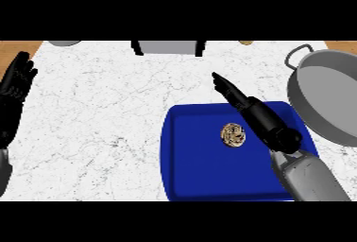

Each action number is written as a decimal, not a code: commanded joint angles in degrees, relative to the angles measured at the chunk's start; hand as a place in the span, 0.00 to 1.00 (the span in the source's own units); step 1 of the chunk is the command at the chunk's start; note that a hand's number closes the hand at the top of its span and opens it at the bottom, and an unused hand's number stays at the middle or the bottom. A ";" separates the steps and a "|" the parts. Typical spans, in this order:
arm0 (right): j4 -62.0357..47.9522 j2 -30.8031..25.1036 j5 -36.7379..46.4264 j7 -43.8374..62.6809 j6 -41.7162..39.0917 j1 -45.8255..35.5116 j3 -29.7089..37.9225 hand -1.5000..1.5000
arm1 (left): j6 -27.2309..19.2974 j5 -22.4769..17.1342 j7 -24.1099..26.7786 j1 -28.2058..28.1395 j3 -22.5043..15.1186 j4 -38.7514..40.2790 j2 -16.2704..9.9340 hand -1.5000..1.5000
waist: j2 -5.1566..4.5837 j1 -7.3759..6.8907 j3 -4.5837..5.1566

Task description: Pick the cupcake from the tray and place it in the pot

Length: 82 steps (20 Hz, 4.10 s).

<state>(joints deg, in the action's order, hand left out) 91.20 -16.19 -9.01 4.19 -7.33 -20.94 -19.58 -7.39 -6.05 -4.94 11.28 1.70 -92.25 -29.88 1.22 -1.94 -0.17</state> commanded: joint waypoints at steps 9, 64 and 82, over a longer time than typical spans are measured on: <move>-26.96 -10.53 11.33 -26.57 1.16 -5.60 13.62 0.00 | -3.16 -6.23 -3.53 0.50 -0.35 0.30 10.71 0.50 | -2.93 -0.84 -0.12; -24.35 -0.40 53.28 -16.24 -24.00 -8.67 -0.17 0.00 | -1.68 0.44 -8.82 -1.82 3.53 -4.38 16.75 0.50 | -1.20 1.68 0.17; -39.59 1.72 64.60 -31.84 -15.60 -13.55 1.18 1.00 | 0.07 1.55 -10.58 -1.23 4.28 -4.88 17.88 0.50 | -1.23 1.67 0.17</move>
<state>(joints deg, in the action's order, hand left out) 52.02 -14.69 54.24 -25.51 -22.35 -34.06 -19.76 -7.84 -4.52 -14.22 10.61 5.79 -95.88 -12.25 0.27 -0.32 0.19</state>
